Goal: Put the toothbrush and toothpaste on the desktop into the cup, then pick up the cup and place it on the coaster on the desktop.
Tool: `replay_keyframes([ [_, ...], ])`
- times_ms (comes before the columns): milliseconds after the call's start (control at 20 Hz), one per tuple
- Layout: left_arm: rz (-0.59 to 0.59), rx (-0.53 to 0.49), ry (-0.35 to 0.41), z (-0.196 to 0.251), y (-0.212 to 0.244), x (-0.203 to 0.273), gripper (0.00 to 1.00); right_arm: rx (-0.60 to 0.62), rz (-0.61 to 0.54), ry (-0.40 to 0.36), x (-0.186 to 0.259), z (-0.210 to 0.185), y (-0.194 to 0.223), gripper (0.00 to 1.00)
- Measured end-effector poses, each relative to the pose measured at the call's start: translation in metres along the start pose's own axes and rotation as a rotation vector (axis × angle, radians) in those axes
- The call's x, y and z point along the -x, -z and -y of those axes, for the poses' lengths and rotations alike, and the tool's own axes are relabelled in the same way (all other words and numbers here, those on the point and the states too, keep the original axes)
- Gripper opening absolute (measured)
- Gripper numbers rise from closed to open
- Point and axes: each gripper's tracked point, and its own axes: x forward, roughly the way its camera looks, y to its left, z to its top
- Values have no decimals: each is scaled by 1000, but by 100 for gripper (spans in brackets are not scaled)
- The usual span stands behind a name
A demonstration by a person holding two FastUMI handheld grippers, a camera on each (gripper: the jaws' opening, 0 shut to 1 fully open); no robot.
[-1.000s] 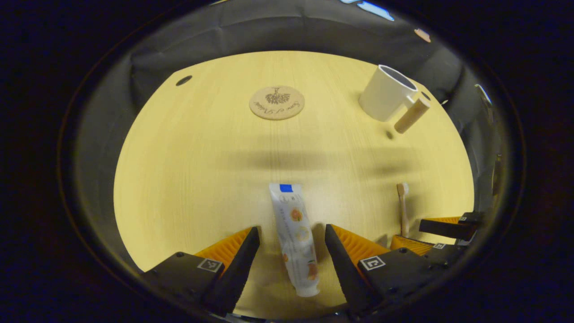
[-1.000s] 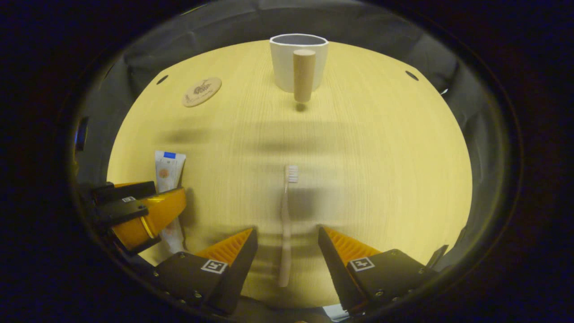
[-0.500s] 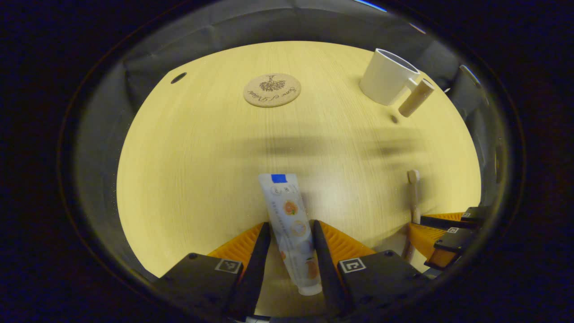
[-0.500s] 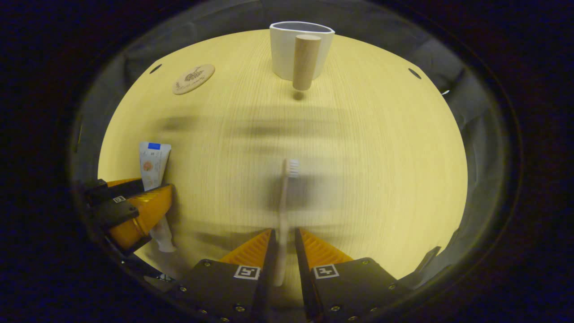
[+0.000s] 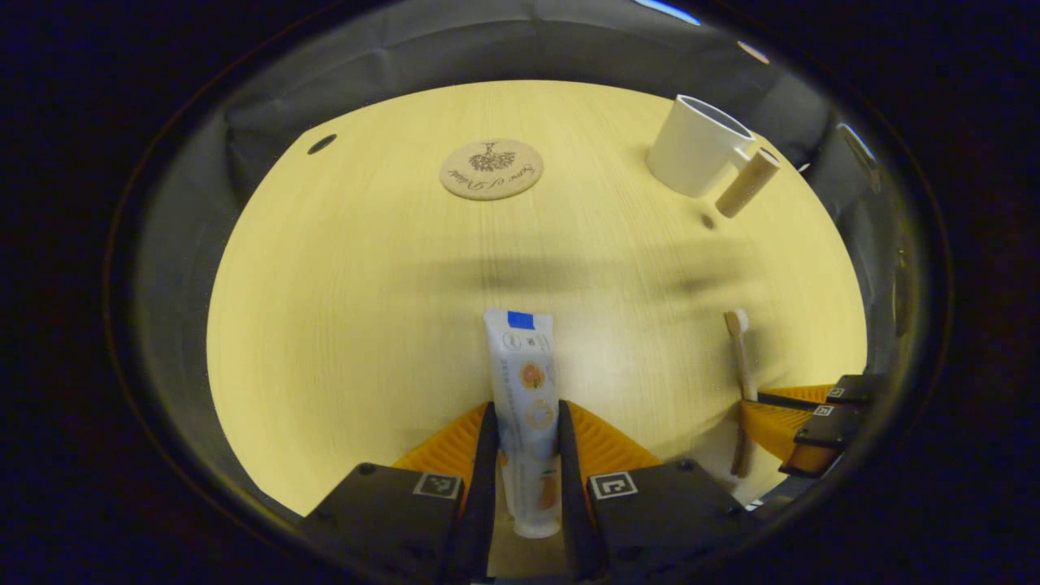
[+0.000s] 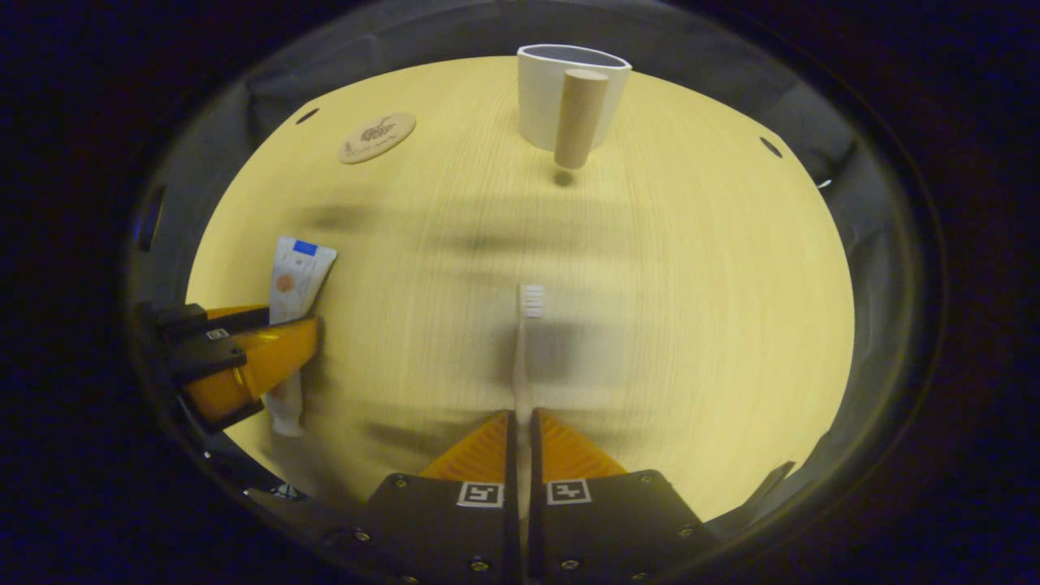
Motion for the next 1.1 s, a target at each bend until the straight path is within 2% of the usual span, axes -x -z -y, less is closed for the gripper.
replay_keyframes([
  [100,15,33,28,2,-1,1,29,0,11,-8,0,0,-1,5],
  [150,27,47,34,2,-2,-4,34,2,22,-6,1,1,-2,5],
  [200,37,58,41,2,-2,-1,23,2,36,-8,2,2,-3,5],
  [250,39,66,52,4,-1,3,28,1,49,-10,4,3,-4,5],
  [300,41,76,59,5,0,3,28,-2,62,-11,5,5,-5,5],
  [350,51,85,67,6,-1,4,23,-7,71,-12,9,6,-6,5],
  [500,95,82,74,9,-8,14,27,-37,116,-33,21,6,-11,5],
  [550,114,76,77,11,-13,17,23,-48,138,-44,26,6,-15,5],
  [600,135,72,84,13,-17,22,27,-58,164,-60,31,3,-19,5],
  [650,155,69,95,17,-22,26,23,-66,188,-75,37,1,-22,5],
  [850,243,67,106,23,-42,46,22,-94,298,-136,60,-4,-38,5],
  [1000,311,79,121,27,-59,65,23,-110,401,-183,81,-5,-54,5],
  [1050,339,86,124,28,-66,73,27,-116,443,-209,90,-6,-63,5],
  [1100,369,91,127,29,-74,81,27,-121,486,-230,98,-7,-71,4],
])
